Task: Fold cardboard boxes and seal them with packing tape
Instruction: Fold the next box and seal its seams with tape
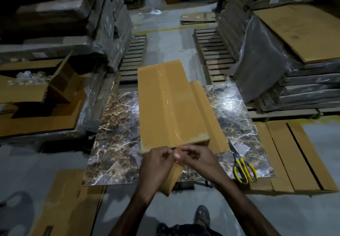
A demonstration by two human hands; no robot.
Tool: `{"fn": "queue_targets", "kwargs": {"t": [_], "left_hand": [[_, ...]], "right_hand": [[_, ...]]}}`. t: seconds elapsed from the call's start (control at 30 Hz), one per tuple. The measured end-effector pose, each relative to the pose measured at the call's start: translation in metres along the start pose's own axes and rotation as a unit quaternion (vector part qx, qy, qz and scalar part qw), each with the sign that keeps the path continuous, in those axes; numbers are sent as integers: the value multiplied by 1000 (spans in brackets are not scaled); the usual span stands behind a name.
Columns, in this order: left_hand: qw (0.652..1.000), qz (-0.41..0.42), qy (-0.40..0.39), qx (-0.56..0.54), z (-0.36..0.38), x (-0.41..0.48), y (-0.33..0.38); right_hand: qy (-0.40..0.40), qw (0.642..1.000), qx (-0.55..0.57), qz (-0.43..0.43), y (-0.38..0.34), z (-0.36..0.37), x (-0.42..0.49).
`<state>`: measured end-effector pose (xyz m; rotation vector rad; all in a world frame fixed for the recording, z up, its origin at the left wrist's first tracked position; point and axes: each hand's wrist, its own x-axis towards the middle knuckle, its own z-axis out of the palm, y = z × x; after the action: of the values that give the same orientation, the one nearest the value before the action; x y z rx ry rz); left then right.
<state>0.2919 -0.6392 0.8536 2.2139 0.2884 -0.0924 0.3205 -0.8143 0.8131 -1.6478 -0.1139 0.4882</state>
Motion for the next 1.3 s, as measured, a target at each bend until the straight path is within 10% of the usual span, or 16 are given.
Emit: {"fn": "queue_targets", "kwargs": {"t": [1.3], "left_hand": [[986, 76, -126, -72, -36, 32, -76]], "right_hand": [[140, 984, 78, 84, 1, 6, 32]]}}
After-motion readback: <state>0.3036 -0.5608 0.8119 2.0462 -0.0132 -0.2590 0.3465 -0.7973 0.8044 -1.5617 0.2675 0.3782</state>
